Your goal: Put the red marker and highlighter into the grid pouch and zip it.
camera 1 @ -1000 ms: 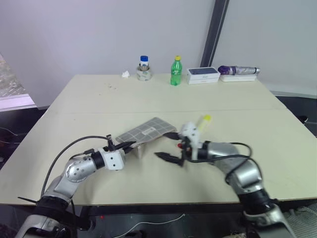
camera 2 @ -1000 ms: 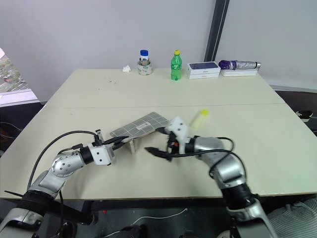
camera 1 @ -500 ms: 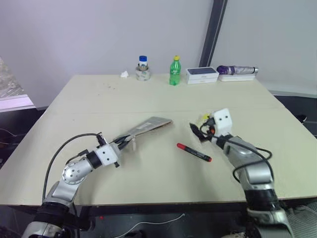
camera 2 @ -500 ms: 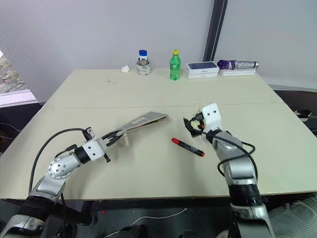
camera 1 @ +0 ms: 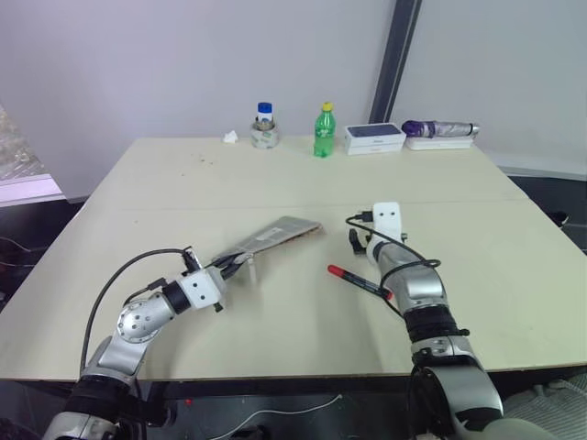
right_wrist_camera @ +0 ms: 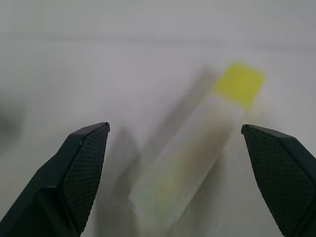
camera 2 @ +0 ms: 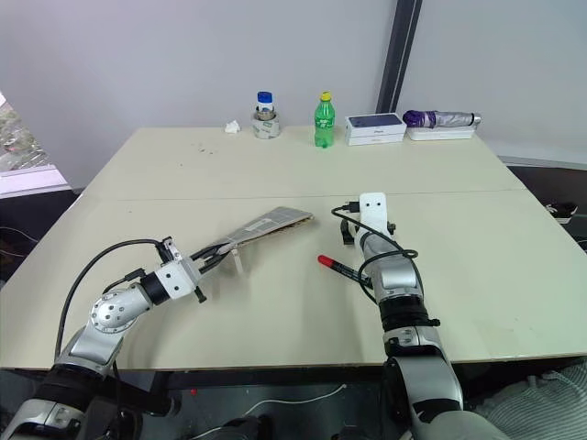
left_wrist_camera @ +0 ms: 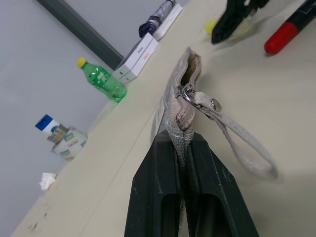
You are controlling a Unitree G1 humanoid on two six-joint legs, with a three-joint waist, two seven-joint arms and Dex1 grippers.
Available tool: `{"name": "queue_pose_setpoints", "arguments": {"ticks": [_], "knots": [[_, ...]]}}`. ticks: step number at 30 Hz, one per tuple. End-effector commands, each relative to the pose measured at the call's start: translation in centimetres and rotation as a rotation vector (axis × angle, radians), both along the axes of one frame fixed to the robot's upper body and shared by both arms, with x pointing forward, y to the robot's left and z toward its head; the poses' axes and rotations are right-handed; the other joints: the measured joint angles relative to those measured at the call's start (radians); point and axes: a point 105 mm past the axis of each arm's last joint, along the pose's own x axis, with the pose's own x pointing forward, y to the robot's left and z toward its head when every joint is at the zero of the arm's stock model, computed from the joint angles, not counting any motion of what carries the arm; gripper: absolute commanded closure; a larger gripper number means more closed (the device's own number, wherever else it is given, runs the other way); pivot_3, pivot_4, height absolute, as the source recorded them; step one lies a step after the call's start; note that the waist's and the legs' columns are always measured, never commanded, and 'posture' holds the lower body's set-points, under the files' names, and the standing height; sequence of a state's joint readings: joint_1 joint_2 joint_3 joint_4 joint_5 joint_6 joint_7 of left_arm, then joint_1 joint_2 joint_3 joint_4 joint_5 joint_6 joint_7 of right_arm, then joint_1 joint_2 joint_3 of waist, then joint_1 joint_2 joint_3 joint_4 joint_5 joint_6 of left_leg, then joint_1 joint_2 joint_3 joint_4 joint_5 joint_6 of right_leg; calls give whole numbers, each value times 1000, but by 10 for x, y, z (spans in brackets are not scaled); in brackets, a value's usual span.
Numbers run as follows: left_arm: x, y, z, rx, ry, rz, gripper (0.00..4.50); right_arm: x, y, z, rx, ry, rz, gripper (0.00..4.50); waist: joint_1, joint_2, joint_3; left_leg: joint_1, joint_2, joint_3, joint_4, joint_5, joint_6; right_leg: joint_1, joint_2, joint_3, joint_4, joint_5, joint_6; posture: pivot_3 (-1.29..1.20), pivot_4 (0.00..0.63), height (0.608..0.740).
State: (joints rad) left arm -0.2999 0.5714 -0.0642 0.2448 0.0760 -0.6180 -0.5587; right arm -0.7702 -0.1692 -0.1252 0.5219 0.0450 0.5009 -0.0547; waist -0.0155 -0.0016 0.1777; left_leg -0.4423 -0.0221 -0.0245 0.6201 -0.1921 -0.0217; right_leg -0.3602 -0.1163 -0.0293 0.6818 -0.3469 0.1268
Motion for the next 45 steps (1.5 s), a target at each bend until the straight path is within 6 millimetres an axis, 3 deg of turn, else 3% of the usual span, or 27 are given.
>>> {"name": "queue_pose_setpoints", "arguments": {"ticks": [1, 5, 7, 8, 14, 17, 19, 21, 24, 28, 34, 45], "knots": [[-3, 0, 13, -10, -49, 4, 4500, 6, -3, 17, -6, -52, -37, 56, -1, 0, 0, 0, 0, 0, 0, 0, 0, 0, 0, 0, 0, 0, 0, 0, 150, 740], [-5, -1, 12, -2, -46, 3, 4500, 6, 5, 12, 79, -36, -10, 56, -2, 0, 0, 0, 0, 0, 0, 0, 0, 0, 0, 0, 0, 0, 0, 0, 150, 740], [-3, -2, 12, -1, -46, 3, 4500, 6, 4, 9, 121, -20, -16, 553, -3, 0, 0, 0, 0, 0, 0, 0, 0, 0, 0, 0, 0, 0, 0, 0, 150, 740], [-3, -3, 13, -1, -47, 2, 4500, 5, 1, 9, 121, -15, -29, 837, -2, 0, 0, 0, 0, 0, 0, 0, 0, 0, 0, 0, 0, 0, 0, 0, 150, 740], [-1, -7, 14, -1, -47, -9, 4500, 3, -10, 12, 101, -25, -44, 3647, -2, 0, 0, 0, 0, 0, 0, 0, 0, 0, 0, 0, 0, 0, 0, 0, 150, 740], [0, -8, 15, -14, -42, -8, 4500, 3, -1, 30, 118, -105, 65, 3613, -1, 0, 0, 0, 0, 0, 0, 0, 0, 0, 0, 0, 0, 0, 0, 0, 150, 740], [0, -7, 16, -26, -40, -5, 4500, -4, 21, 50, 53, -205, 288, 3613, -1, 0, 0, 0, 0, 0, 0, 0, 0, 0, 0, 0, 0, 0, 0, 0, 150, 740], [-1, -4, 16, -35, -35, -1, 4500, -18, 31, 64, -33, -287, 451, 3613, -2, 1, 0, 0, 0, 0, 0, 0, 0, -1, 0, 0, 0, 0, 0, 0, 150, 740], [-2, 3, 19, -66, -18, 12, 4500, -56, 47, 74, -70, -351, 773, 3613, 2, 1, 0, 0, 0, 0, -1, 0, 0, -1, 0, 0, 0, 0, 0, 0, 150, 740], [-1, 8, 20, -96, -6, 23, 4500, -94, 50, 71, -103, -309, 1030, 3613, 2, 0, 0, 0, 1, 0, 0, 0, 1, 1, 0, 0, -1, 0, 0, 0, 150, 740], [1, 8, 24, -121, -2, 22, 4500, -107, 57, 54, -234, -234, 1134, 3613, 1, 0, 1, 1, 1, -1, 1, 0, 1, 2, 0, -1, -1, 0, 0, 0, 150, 740], [-1, 2, 22, -96, -6, -7, 4500, -87, 66, 48, -267, -251, 1053, 3613, 5, 0, 1, 0, 1, -1, 2, 0, 0, 2, 0, -1, -1, 0, 0, 0, 150, 740]]}}
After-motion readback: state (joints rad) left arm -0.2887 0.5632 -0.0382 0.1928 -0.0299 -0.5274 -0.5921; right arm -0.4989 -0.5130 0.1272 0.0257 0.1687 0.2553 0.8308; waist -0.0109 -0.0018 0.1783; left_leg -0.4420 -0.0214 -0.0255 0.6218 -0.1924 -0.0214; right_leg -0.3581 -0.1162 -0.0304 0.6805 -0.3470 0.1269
